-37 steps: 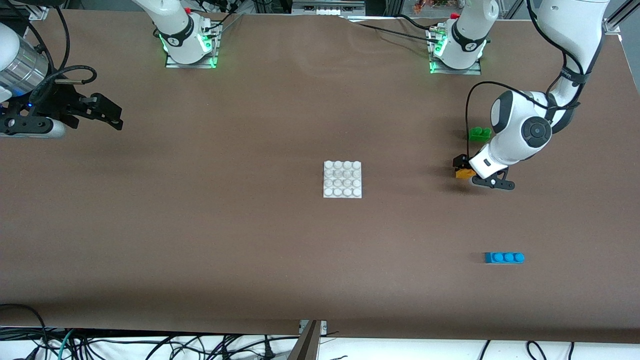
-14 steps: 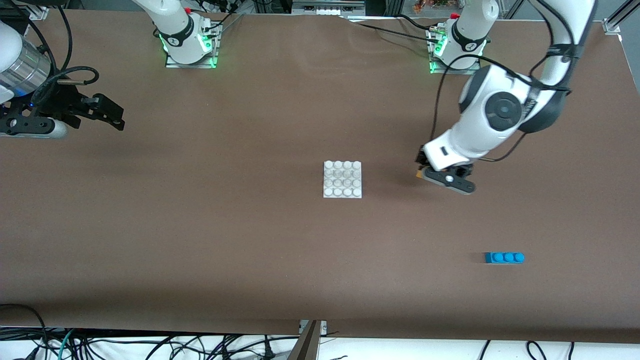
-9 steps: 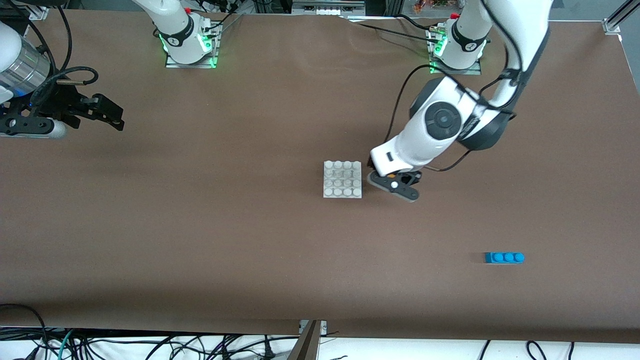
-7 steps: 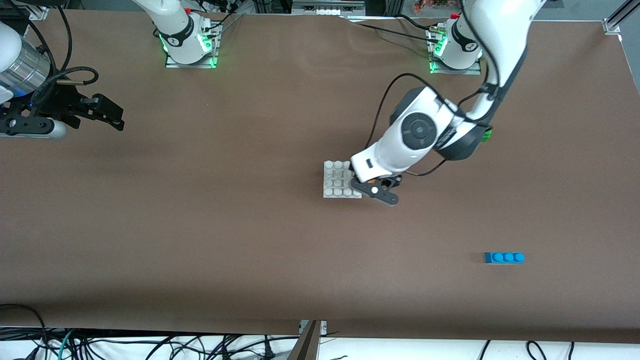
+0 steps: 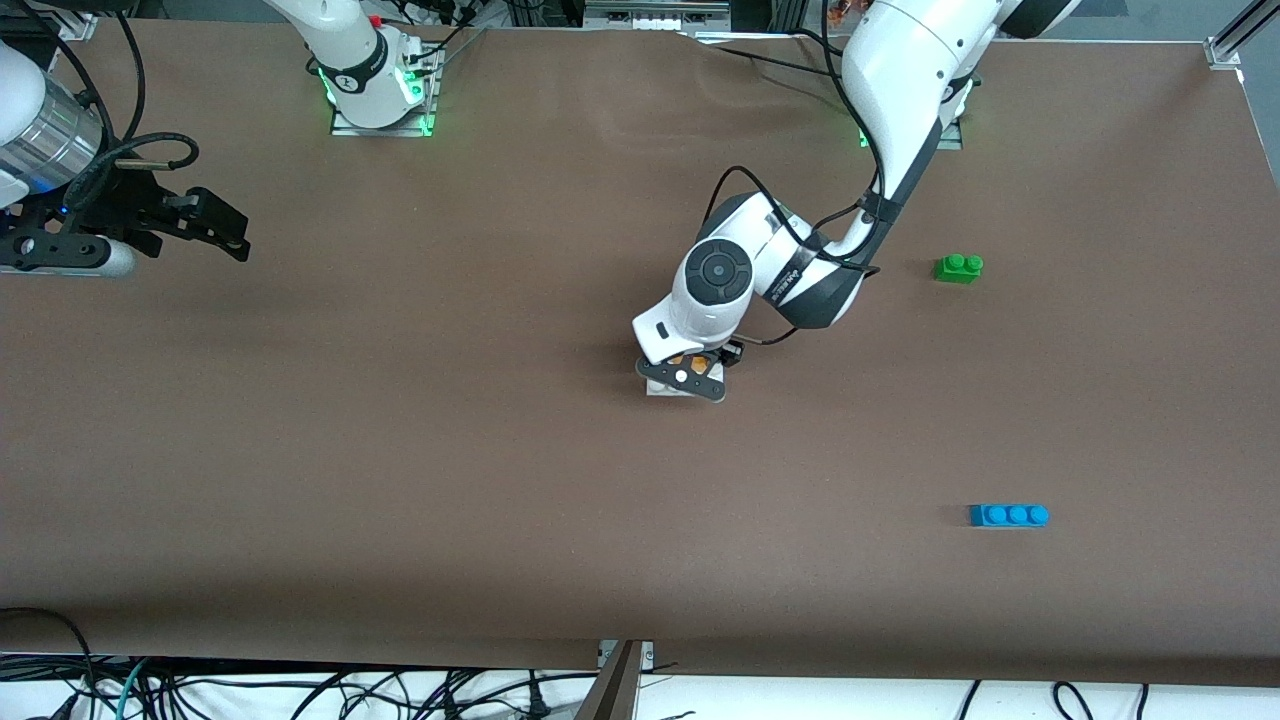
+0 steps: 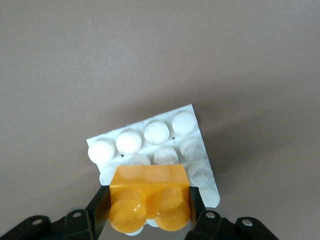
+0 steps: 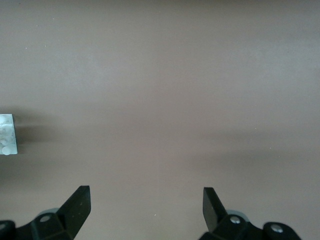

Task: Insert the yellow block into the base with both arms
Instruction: 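Carry the yellow block with the left gripper over the white plate, then press the yellow block down onto the plate studs with the left gripper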

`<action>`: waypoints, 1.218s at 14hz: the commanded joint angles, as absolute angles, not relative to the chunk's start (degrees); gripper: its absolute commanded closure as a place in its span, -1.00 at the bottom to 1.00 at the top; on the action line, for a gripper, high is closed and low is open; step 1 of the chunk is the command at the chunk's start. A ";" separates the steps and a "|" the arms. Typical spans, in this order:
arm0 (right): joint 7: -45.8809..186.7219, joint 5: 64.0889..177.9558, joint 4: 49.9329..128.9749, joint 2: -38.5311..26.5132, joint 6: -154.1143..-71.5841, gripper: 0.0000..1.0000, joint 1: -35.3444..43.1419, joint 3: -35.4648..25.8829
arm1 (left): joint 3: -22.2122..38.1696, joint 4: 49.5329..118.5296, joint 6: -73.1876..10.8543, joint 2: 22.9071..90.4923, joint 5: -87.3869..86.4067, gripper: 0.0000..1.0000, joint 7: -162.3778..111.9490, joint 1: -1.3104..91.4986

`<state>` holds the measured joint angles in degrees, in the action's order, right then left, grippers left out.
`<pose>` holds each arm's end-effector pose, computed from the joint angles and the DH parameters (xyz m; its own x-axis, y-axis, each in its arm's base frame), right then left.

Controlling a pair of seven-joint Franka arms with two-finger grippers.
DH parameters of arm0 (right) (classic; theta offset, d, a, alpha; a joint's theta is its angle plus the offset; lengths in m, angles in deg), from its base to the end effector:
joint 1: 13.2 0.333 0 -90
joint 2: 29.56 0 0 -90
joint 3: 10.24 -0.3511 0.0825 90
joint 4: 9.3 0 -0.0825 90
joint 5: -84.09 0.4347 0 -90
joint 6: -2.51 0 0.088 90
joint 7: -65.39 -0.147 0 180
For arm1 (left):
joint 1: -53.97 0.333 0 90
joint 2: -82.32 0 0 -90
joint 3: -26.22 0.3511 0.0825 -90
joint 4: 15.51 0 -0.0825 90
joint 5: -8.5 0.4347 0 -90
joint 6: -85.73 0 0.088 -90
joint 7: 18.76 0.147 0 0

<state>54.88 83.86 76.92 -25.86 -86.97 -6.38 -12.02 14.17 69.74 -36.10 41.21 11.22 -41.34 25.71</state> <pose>0.6196 0.0925 0.6135 0.9994 -0.0334 -0.0072 -0.0334 -0.9994 0.0034 0.6031 -0.4782 0.2077 0.9528 -0.2874 -0.0974 -0.2819 -0.9571 0.0666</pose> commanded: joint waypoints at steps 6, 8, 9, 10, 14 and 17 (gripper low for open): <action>54.40 83.74 76.13 -25.96 -86.44 -0.98 -5.73 -12.53 | 15.05 70.28 -34.06 39.87 11.58 0.50 -49.34 23.03; 54.40 83.74 76.04 -25.96 -86.53 -0.99 -5.73 -12.53 | 15.05 70.28 -34.32 39.17 12.19 0.50 -49.44 22.59; 54.40 83.74 76.12 -25.96 -86.53 -0.99 -5.73 -12.53 | 15.05 70.19 -34.33 38.99 12.28 0.50 -49.44 22.59; 54.40 83.74 76.13 -25.96 -86.44 -0.98 -5.73 -12.44 | 15.05 70.19 -34.41 39.08 12.28 0.50 -49.44 22.59; 54.49 83.74 76.13 -25.87 -86.61 -0.98 -5.73 -12.35 | 15.05 70.01 -34.59 39.08 11.75 0.50 -50.48 23.03; 54.49 83.74 76.13 -25.87 -86.70 -0.98 -5.73 -12.35 | 15.14 69.57 -34.50 39.25 11.84 0.50 -51.55 23.12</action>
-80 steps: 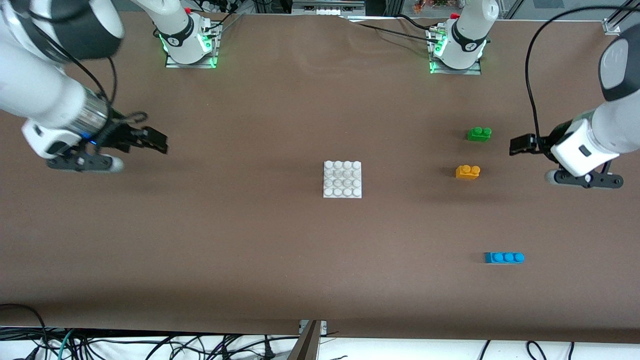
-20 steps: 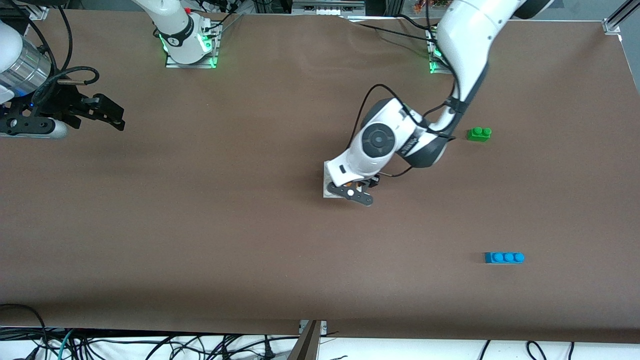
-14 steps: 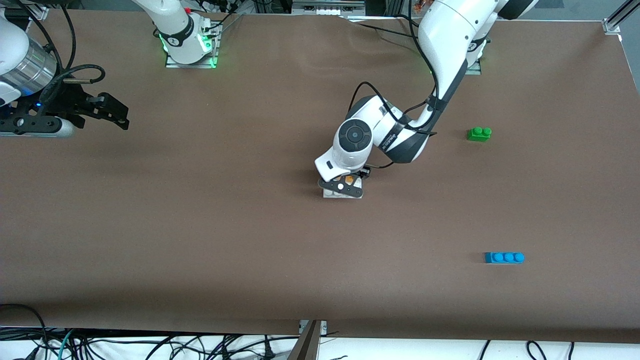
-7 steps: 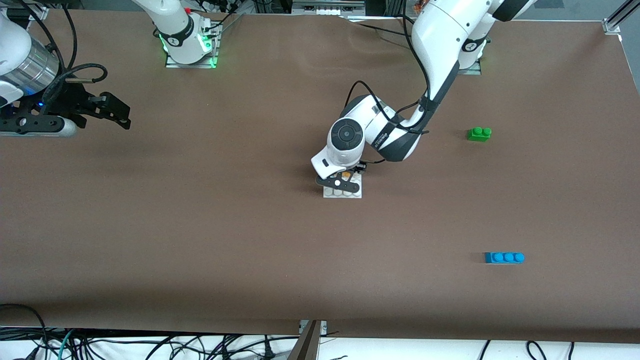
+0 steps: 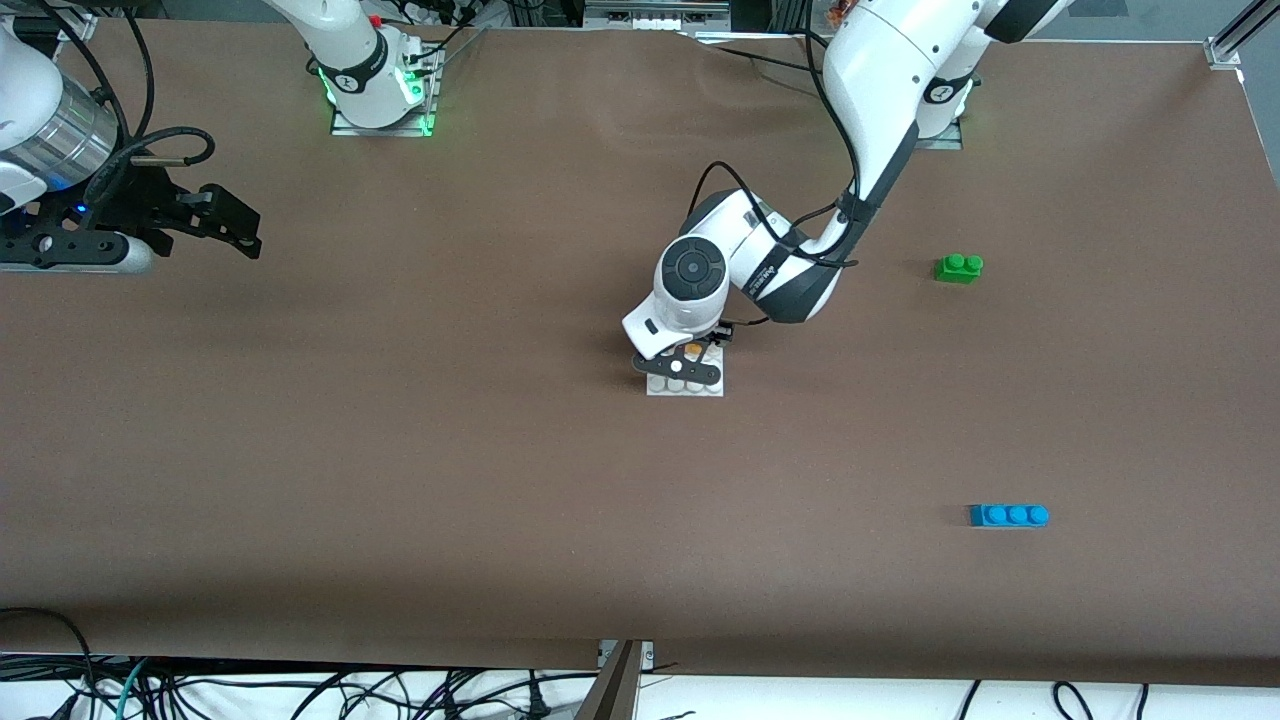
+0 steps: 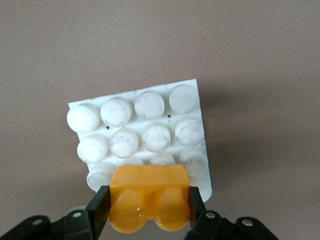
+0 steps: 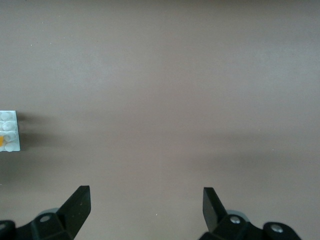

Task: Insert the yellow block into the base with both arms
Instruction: 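Press the yellow block down onto the plate studs with the left gripper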

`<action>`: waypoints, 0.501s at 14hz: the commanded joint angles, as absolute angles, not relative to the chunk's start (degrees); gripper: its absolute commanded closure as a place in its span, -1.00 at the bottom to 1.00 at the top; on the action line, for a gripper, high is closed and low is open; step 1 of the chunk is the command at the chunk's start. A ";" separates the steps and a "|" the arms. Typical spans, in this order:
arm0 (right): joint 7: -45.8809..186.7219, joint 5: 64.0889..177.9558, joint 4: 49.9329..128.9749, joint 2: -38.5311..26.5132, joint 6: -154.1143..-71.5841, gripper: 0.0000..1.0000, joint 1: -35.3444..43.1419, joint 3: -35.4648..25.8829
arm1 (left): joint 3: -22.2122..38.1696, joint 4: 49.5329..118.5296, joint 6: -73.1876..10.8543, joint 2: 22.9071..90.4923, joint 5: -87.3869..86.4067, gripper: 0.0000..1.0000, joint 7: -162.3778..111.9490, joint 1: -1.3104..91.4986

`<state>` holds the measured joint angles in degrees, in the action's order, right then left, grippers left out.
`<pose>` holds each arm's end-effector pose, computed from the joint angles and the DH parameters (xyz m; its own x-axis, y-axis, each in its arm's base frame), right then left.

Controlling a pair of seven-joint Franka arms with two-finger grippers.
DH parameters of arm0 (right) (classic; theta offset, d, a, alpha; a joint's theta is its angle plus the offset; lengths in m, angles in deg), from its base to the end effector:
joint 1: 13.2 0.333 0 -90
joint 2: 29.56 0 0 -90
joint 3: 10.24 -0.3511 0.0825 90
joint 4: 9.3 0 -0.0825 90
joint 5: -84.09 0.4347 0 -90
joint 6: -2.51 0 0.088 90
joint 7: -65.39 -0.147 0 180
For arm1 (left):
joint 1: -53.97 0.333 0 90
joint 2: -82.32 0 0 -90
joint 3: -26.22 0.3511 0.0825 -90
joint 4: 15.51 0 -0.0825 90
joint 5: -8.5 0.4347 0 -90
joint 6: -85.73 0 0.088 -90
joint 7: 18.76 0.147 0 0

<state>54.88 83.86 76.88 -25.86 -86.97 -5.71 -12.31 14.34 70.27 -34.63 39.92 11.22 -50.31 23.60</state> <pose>0.6180 0.1028 0.6139 0.9998 -0.0167 -0.0065 -0.0167 -0.9999 0.0029 0.5777 -0.4930 0.1843 0.9733 -0.1677 -0.1564 -0.1662 -0.9858 0.0230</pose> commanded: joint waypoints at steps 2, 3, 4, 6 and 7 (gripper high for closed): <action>54.49 83.74 76.13 -25.87 -86.61 -0.98 -5.73 -12.35 | 15.14 69.57 -34.50 39.34 11.93 0.52 -51.55 23.29; 54.49 83.74 76.04 -25.87 -86.61 -0.98 -5.73 -12.35 | 15.23 69.57 -34.33 39.52 12.19 0.54 -51.46 23.38; 54.49 83.74 76.12 -25.87 -86.61 -0.99 -5.73 -12.35 | 15.32 69.57 -34.15 39.87 12.19 0.54 -51.37 23.38; 54.49 83.74 76.13 -25.87 -86.61 -0.98 -5.73 -12.44 | 15.32 69.57 -34.24 39.70 12.19 0.54 -51.55 23.21; 54.40 83.74 76.13 -25.87 -86.70 -0.98 -5.73 -12.44 | 15.32 69.57 -34.32 39.43 12.19 0.54 -51.63 22.95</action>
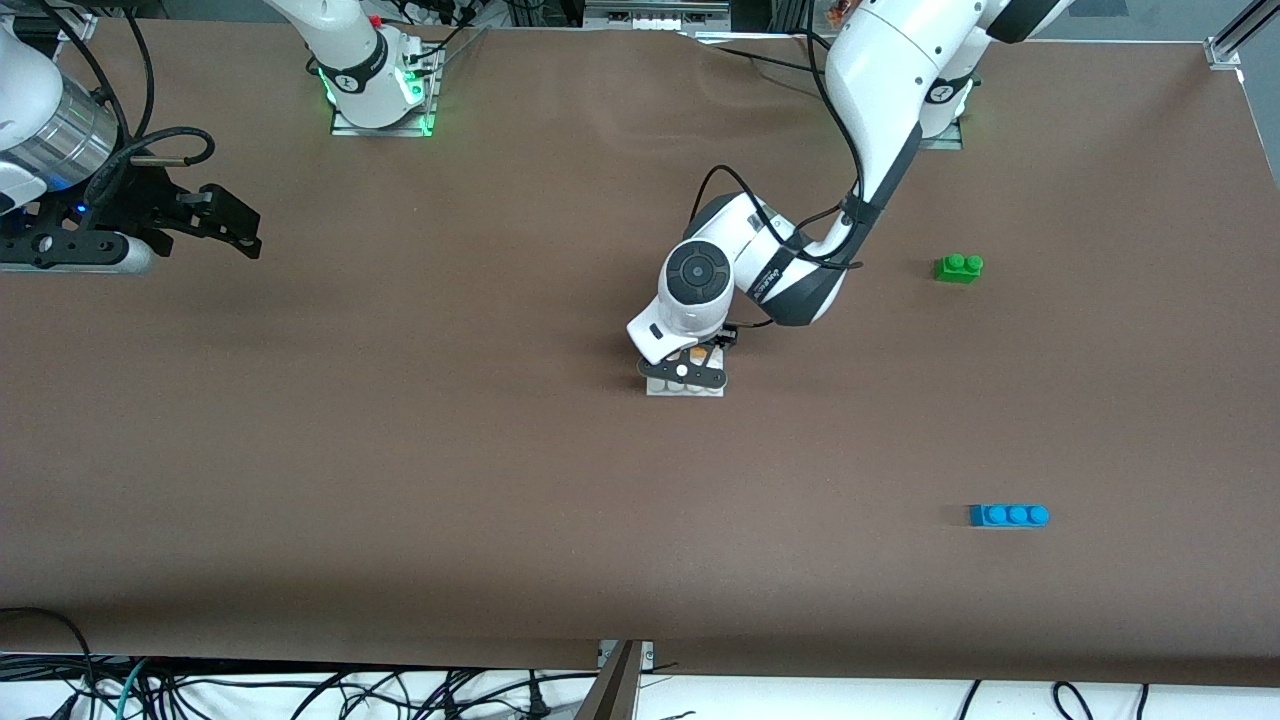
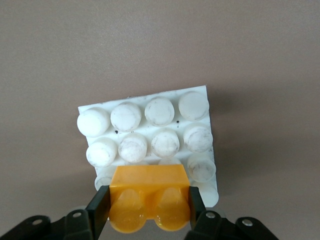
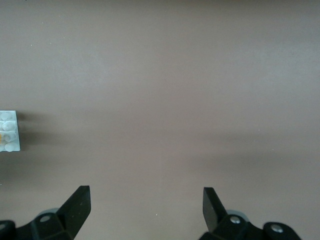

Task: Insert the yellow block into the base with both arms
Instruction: 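Press the yellow block down onto the plate studs with the left gripper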

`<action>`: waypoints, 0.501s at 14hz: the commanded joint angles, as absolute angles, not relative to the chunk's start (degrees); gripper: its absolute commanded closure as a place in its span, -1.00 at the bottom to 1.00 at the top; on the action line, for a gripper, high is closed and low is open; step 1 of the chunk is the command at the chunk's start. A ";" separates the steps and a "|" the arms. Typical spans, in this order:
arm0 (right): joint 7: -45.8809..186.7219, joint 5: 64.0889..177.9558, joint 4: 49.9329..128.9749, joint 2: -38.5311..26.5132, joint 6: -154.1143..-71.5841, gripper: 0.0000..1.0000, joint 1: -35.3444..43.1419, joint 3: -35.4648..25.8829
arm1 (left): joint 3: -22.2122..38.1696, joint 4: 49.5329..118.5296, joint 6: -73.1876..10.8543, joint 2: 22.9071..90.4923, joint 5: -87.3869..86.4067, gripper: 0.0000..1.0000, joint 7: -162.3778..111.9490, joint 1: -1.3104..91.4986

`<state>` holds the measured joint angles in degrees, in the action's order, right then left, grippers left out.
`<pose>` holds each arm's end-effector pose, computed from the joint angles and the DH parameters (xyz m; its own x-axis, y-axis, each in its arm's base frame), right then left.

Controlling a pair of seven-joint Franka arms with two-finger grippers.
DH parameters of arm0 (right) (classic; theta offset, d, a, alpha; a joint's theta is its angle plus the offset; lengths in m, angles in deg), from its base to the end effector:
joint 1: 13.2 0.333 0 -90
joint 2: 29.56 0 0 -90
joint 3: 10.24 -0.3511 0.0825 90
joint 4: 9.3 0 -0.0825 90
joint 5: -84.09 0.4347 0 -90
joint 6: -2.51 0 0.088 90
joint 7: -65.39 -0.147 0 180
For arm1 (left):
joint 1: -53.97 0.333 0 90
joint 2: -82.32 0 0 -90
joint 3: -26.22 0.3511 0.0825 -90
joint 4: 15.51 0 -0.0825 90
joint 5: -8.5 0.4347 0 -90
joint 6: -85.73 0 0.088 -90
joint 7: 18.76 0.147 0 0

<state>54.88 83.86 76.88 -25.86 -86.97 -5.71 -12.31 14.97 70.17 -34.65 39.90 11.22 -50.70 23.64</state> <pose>0.6180 0.1028 0.6139 0.9998 -0.0167 -0.0065 -0.0167 -0.9999 0.0029 0.5831 -0.4872 0.1839 0.9767 -0.1513 -0.1525 -0.1507 -0.9885 0.0159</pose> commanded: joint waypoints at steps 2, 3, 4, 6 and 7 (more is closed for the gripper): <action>54.49 83.74 76.12 -25.87 -86.70 -0.98 -5.73 -12.35 | 15.32 69.66 -34.41 39.17 12.19 0.54 -51.90 22.77; 54.66 83.74 76.13 -25.78 -86.70 -0.98 -5.82 -12.18 | 15.32 69.66 -34.50 38.91 12.19 0.54 -51.81 22.77; 54.67 83.74 76.13 -25.78 -86.70 -0.99 -5.82 -12.17 | 15.32 69.57 -34.68 38.56 12.19 0.54 -51.90 22.77; 54.40 83.82 76.12 -25.78 -86.70 -0.98 -5.82 -12.26 | 15.32 69.57 -35.64 37.85 12.11 0.55 -51.99 22.68; 54.40 83.82 76.04 -25.78 -86.70 -0.98 -5.82 -12.26 | 15.32 69.57 -35.73 37.76 12.02 0.56 -51.99 22.68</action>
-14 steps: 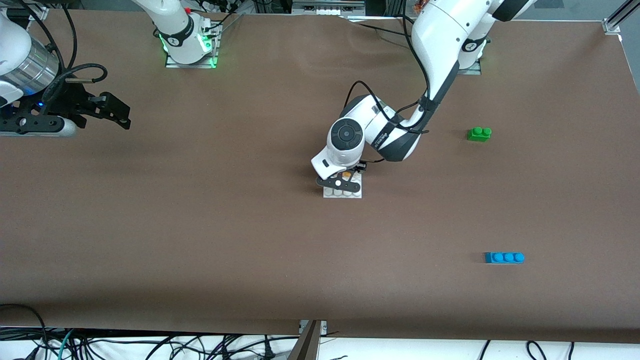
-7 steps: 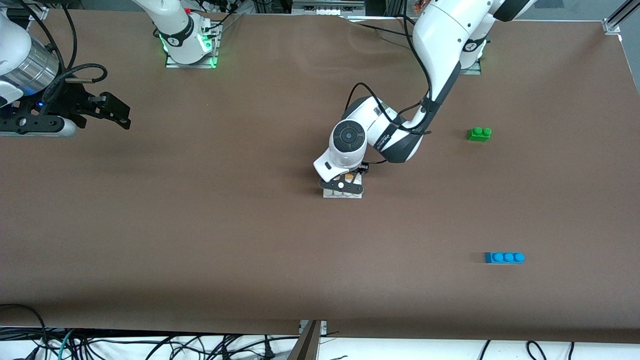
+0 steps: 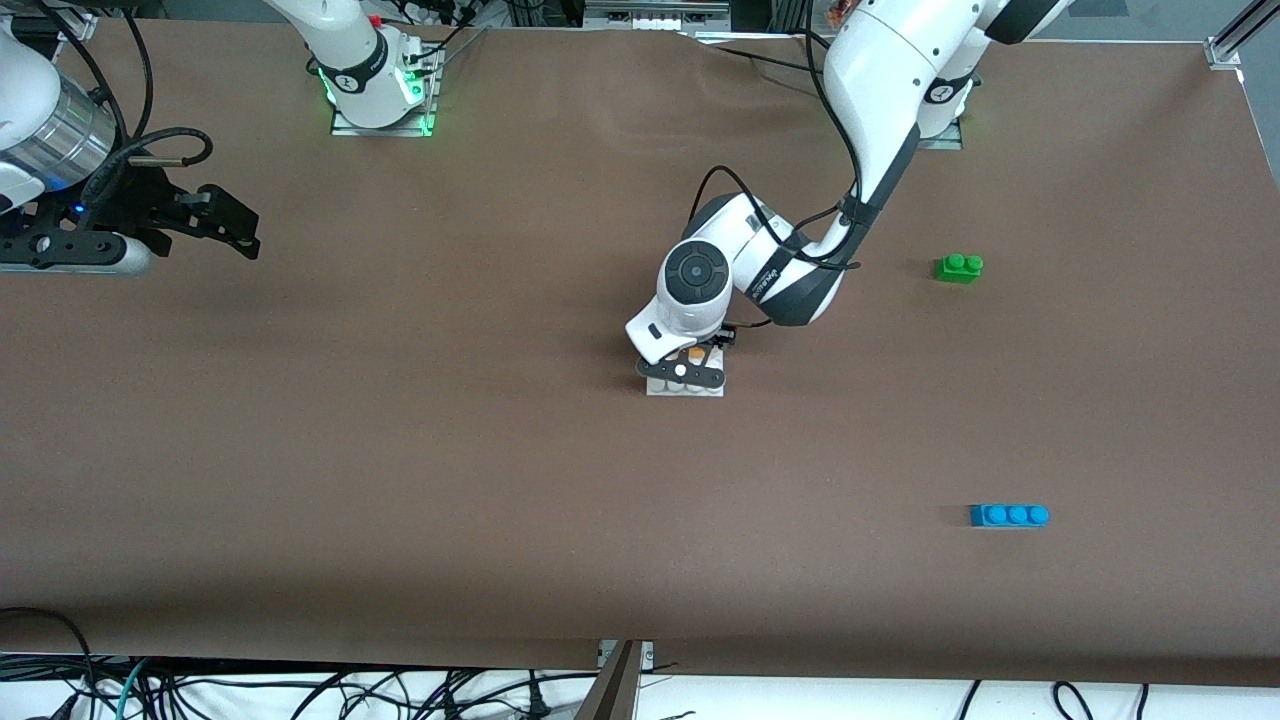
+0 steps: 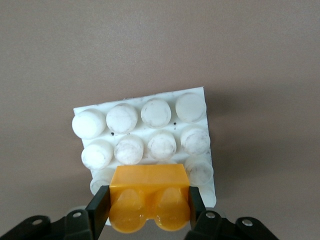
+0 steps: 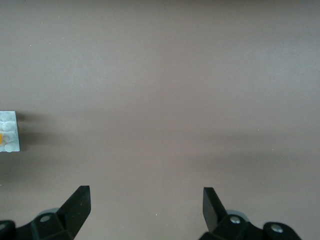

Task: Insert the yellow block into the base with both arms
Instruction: 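Press the yellow block down onto the plate studs with the left gripper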

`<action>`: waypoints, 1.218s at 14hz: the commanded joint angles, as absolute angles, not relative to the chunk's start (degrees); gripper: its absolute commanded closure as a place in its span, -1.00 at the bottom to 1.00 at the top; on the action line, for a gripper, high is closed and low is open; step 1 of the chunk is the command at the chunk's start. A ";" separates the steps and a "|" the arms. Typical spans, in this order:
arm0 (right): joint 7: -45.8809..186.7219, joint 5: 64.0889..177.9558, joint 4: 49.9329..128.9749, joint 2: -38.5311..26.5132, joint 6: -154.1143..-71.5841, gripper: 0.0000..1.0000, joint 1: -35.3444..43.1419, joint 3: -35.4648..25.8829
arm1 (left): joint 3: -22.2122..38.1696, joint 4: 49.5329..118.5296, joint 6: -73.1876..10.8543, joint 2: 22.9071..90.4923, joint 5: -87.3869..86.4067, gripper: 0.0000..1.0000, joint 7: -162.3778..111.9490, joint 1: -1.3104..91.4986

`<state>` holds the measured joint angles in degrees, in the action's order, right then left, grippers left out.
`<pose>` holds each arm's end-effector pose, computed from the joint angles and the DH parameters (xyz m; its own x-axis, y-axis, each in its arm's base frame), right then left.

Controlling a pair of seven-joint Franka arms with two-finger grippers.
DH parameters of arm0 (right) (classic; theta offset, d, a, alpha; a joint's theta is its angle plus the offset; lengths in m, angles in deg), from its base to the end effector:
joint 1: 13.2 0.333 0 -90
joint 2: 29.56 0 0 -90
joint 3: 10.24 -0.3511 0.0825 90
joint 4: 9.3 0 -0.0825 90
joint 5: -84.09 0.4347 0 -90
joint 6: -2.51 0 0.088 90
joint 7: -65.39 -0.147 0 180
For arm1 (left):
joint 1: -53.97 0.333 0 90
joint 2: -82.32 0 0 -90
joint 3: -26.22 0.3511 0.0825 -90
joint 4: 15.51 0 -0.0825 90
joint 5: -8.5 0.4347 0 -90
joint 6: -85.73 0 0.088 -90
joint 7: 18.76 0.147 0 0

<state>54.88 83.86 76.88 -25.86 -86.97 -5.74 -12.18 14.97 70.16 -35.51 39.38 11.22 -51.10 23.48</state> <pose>0.6183 0.1011 0.6139 0.9998 -0.0195 -0.0065 -0.0194 -0.9998 0.0031 0.5825 -0.4896 0.1783 0.9780 -0.1465 -0.1482 -0.1453 -0.9892 0.0195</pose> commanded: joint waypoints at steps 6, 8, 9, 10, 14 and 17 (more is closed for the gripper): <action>54.40 83.82 76.04 -25.69 -86.88 -0.98 -5.73 -12.35 | 15.32 69.66 -35.73 37.06 11.40 0.57 -53.92 22.94; 54.40 83.82 76.12 -25.69 -86.88 -0.99 -5.73 -12.35 | 15.32 69.66 -35.73 36.53 11.40 0.56 -53.92 23.03; 54.40 83.82 76.13 -25.69 -86.88 -0.99 -5.82 -12.26 | 15.32 69.66 -35.73 36.44 11.40 0.55 -53.92 22.94; 54.40 83.82 76.13 -25.69 -86.88 -0.99 -5.82 -12.26 | 15.23 69.66 -35.73 36.44 11.40 0.53 -53.92 23.03; 54.32 83.82 76.12 -25.78 -86.88 -0.98 -5.82 -12.26 | 15.23 69.48 -35.56 36.62 11.49 -0.73 -53.31 23.21; 54.31 83.82 76.04 -25.78 -86.88 -0.98 -5.73 -12.35 | 15.23 69.22 -35.03 37.14 11.58 -1.00 -53.22 23.38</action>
